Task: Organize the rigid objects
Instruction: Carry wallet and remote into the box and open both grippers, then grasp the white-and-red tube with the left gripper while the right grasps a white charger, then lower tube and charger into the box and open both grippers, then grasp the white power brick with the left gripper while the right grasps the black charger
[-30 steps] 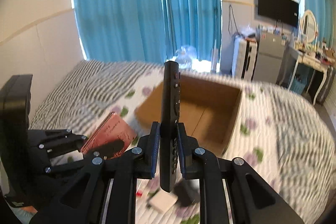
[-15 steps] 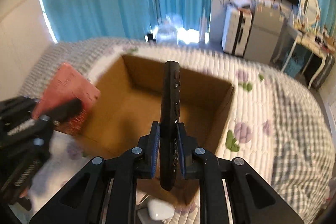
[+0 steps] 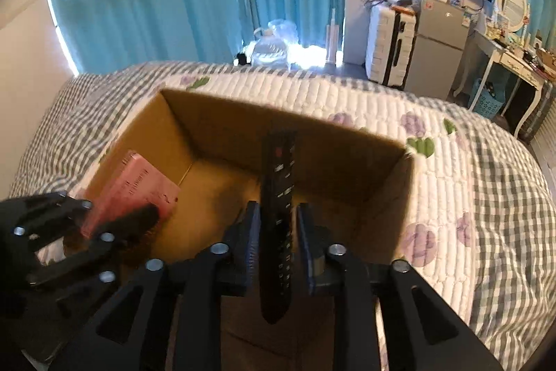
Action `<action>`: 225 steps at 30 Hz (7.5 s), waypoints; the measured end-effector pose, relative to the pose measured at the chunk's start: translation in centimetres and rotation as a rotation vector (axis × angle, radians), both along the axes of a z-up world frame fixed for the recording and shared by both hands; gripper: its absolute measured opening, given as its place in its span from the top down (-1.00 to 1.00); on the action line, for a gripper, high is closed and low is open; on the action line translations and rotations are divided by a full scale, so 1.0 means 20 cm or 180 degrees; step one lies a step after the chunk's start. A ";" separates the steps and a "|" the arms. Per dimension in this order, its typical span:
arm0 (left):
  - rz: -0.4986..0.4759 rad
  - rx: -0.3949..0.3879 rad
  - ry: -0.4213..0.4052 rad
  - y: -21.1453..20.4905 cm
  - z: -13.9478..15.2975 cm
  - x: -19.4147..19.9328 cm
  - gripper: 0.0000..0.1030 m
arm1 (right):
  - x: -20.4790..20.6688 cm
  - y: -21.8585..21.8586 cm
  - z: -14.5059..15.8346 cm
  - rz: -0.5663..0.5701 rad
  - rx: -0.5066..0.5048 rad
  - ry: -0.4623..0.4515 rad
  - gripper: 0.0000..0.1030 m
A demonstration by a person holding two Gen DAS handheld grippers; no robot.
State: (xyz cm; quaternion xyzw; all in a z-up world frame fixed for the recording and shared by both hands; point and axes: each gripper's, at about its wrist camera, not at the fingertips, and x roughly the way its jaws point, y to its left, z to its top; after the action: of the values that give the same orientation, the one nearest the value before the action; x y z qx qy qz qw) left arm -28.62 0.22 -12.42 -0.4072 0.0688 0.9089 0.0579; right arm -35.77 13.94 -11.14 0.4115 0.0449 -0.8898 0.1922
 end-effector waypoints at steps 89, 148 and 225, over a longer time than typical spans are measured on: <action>0.0528 0.0257 -0.0459 -0.35 -0.35 0.99 0.28 | 1.11 -0.17 -0.63 -0.0531 0.0103 -0.0538 -0.07; 0.0453 0.0069 0.0494 -0.31 0.28 0.25 -0.31 | 0.26 -0.18 0.09 0.0187 0.0138 0.0080 -0.02; 0.0153 -0.0286 -0.0419 -0.03 -0.39 0.69 -0.43 | 0.98 0.13 -0.20 -0.0176 -0.0104 0.0323 0.20</action>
State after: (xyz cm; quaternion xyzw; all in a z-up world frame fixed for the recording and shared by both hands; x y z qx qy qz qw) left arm -14.91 -0.30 -20.13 -0.4698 0.0958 0.8773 0.0222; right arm -16.19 16.62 -15.15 0.3638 0.0287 -0.9151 0.1717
